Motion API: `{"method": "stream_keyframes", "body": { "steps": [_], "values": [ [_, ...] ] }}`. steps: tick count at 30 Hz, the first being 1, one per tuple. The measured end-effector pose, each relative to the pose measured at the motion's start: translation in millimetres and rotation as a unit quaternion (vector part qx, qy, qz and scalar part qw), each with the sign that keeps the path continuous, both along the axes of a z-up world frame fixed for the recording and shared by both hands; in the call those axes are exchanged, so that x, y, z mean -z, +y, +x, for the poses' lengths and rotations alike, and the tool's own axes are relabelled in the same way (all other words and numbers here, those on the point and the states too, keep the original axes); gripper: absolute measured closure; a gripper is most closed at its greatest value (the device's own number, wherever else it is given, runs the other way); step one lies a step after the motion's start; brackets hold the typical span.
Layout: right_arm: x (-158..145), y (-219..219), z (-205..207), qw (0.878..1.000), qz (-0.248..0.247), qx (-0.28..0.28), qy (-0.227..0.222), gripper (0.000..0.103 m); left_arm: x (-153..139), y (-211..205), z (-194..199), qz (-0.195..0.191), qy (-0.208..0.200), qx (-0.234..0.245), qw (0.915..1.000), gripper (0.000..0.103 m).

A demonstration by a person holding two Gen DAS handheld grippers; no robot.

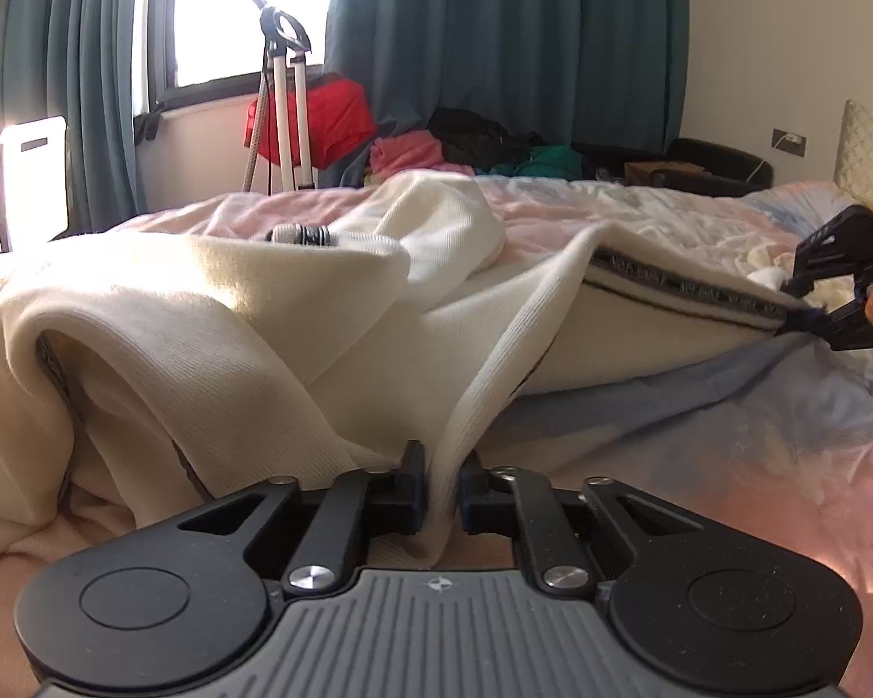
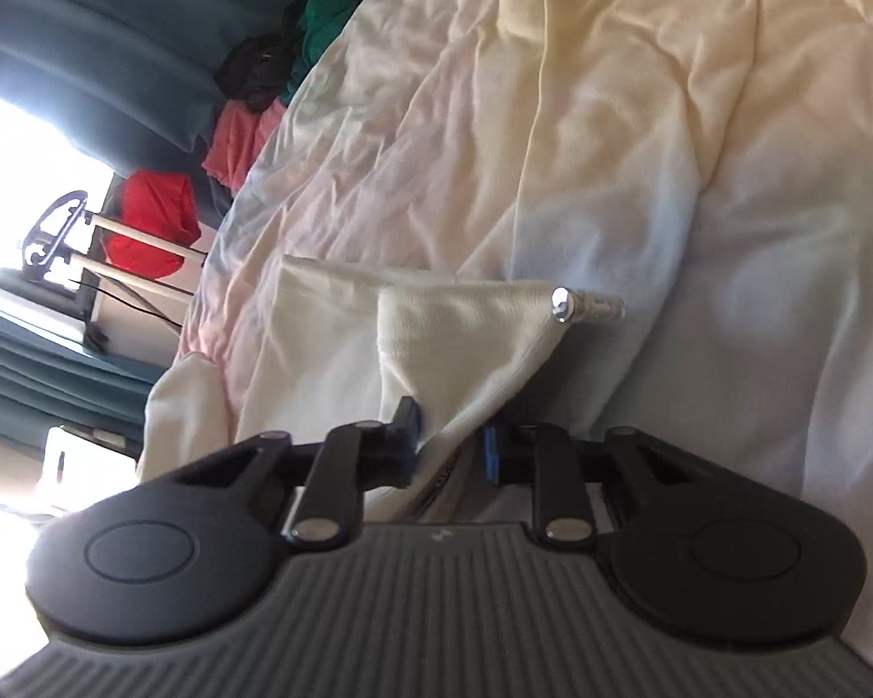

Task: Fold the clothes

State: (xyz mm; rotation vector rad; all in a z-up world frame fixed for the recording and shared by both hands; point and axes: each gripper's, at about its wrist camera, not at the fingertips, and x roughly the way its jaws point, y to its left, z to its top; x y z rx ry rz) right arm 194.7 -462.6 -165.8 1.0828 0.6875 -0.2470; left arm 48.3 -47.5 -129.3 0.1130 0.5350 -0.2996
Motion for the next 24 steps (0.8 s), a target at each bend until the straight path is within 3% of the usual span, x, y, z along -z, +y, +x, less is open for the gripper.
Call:
{"method": "stream_keyframes", "body": {
  "steps": [5, 8, 11, 14, 15, 18, 20, 23, 24],
  "values": [
    [-14.3, -10.0, -5.1, 0.998, -0.003, 0.044, -0.054, 0.092, -24.2, 13.0, -13.0, -0.056, -0.053, 0.003, 0.9970, 0.098],
    [-33.8, -23.0, -18.7, 0.990, -0.017, 0.084, -0.116, 0.093, -45.6, 13.2, -28.4, -0.094, -0.080, 0.061, 0.9905, 0.098],
    [-53.7, -42.1, -40.7, 0.972, -0.038, 0.139, -0.184, 0.093, -59.3, 5.7, -45.8, -0.110, -0.086, 0.136, 0.9809, 0.095],
    [-59.4, -56.3, -57.5, 0.968, -0.076, 0.169, -0.169, 0.093, -51.4, -16.8, -59.1, -0.070, -0.068, 0.182, 0.9786, 0.093],
    [-54.9, -60.4, -61.4, 0.971, -0.082, 0.175, -0.142, 0.093, -45.7, -24.3, -60.8, -0.051, -0.057, 0.187, 0.9793, 0.092],
    [-21.9, -77.5, -69.4, 0.981, -0.029, 0.187, -0.051, 0.092, -23.1, -40.0, -53.0, 0.000, 0.002, 0.186, 0.9826, 0.091],
    [0.5, -85.9, -74.5, 0.980, 0.016, 0.198, -0.002, 0.091, -11.4, -42.9, -45.6, 0.011, 0.044, 0.179, 0.9828, 0.090],
    [17.5, -90.1, -81.4, 0.975, 0.063, 0.211, 0.010, 0.089, -4.2, -33.1, -38.5, 0.000, 0.090, 0.164, 0.9824, 0.071],
    [19.1, -90.2, -83.1, 0.974, 0.070, 0.214, 0.007, 0.089, -5.3, -28.2, -37.0, -0.008, 0.101, 0.155, 0.9826, 0.057]
  ]
}}
